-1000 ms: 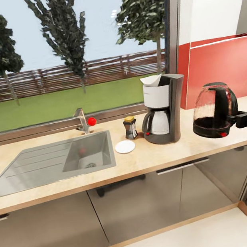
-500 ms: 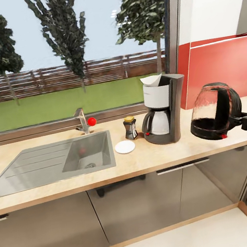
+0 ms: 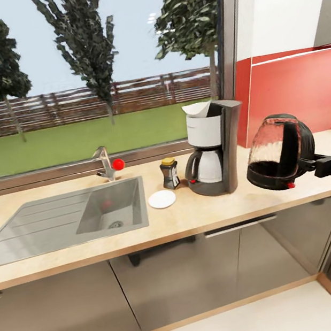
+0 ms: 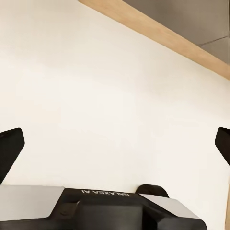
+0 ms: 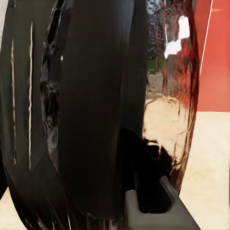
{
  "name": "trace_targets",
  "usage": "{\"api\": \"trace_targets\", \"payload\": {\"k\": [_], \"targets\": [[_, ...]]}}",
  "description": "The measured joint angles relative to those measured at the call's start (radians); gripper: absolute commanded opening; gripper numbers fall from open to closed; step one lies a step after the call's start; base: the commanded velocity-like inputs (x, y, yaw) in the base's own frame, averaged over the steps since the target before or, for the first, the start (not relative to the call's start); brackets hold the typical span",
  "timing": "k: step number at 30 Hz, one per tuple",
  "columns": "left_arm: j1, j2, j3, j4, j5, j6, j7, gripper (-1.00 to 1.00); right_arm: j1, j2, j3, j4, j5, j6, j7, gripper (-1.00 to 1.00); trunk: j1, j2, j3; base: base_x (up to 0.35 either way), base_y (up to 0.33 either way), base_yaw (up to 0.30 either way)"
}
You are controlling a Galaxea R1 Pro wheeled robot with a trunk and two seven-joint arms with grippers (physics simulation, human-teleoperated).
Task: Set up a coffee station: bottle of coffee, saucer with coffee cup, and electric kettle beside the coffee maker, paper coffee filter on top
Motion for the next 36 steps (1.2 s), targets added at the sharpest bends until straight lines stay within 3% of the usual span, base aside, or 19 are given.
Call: {"api": "trace_targets", "payload": {"k": [12,15,19,24,36], "targets": [[0.0,0.0,0.002,0.0,0.0,0.0,0.0,1.0,0.0,0.003,0.004,0.002,0.01,-0.006,0.0,-1.0,0.0,0.0,0.0,0.063,-0.13,0.0],[0.0,0.0,0.002,0.0,0.0,0.0,0.0,1.0,0.001,0.021,0.006,0.003,0.018,-0.009,-0.005,-1.0,0.0,0.0,0.0,0.034,-0.045,0.0],[0.0,0.0,0.002,0.001,0.0,0.0,0.0,1.0,0.002,0.044,0.038,0.004,0.076,-0.01,-0.014,-1.0,0.0,0.0,0.0,0.007,-0.009,0.0],[0.0,0.0,0.003,0.001,0.0,0.0,0.0,1.0,0.002,0.074,0.08,0.003,0.098,-0.016,-0.084,-1.0,0.0,0.0,0.0,0.001,-0.001,0.0],[0.0,0.0,0.003,0.0,0.0,0.0,0.0,1.0,0.001,0.082,0.101,0.004,0.102,-0.016,-0.116,-1.0,0.0,0.0,0.0,0.056,-0.005,0.0]]}}
